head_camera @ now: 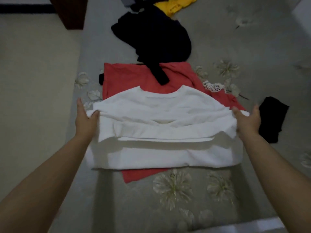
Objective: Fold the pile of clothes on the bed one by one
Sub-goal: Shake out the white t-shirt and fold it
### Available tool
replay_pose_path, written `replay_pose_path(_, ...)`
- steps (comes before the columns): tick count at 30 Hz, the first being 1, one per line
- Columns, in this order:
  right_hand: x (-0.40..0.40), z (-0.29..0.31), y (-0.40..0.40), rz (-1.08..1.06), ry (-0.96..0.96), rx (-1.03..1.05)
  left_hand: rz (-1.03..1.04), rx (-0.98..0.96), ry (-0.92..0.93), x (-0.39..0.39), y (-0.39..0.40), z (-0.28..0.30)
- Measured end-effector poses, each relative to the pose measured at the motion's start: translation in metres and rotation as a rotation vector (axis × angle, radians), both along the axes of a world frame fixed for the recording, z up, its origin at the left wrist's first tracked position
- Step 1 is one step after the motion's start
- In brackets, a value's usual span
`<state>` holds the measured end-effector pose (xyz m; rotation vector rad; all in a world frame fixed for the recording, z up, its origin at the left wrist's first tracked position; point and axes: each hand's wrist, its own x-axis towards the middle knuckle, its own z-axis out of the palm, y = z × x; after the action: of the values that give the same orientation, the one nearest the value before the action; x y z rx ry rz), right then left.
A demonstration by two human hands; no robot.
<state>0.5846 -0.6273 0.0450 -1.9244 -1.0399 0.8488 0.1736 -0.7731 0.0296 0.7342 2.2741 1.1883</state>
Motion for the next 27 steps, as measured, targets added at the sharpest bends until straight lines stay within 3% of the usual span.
replay_pose_path(2,-0.014,-0.016,0.034,-0.096,0.144,-0.071,0.149,0.003,-0.254,-0.021,0.037,-0.011)
replay_pose_path(4,-0.026,-0.036,0.049,-0.085,0.242,-0.146,0.234,0.050,-0.626,-0.030,0.059,-0.024)
replay_pose_path(7,-0.036,-0.062,0.048,-0.035,0.256,-0.168,0.254,0.016,-0.803,-0.022,0.070,-0.047)
replay_pose_path(11,-0.044,-0.082,0.049,0.084,0.121,-0.276,0.154,0.024,-0.636,-0.009,0.085,-0.071)
replay_pose_path(14,-0.057,-0.087,0.070,0.094,0.053,-0.254,0.148,-0.092,-0.491,-0.011,0.109,-0.081)
replay_pose_path(17,-0.068,-0.083,0.100,0.143,-0.140,-0.301,0.115,-0.310,-0.245,-0.021,0.131,-0.088)
replay_pose_path(21,-0.063,-0.087,0.128,0.085,0.017,-0.479,0.139,-0.432,-0.173,-0.031,0.145,-0.096)
replay_pose_path(23,-0.058,-0.087,0.130,0.014,0.044,-0.411,0.183,-0.362,-0.112,-0.028,0.145,-0.092)
replay_pose_path(24,-0.055,-0.085,0.133,-0.047,0.067,-0.335,0.220,-0.239,-0.125,-0.026,0.146,-0.089)
replay_pose_path(27,-0.048,-0.070,0.148,-0.226,0.280,-0.101,0.378,0.173,-0.361,-0.028,0.156,-0.077)
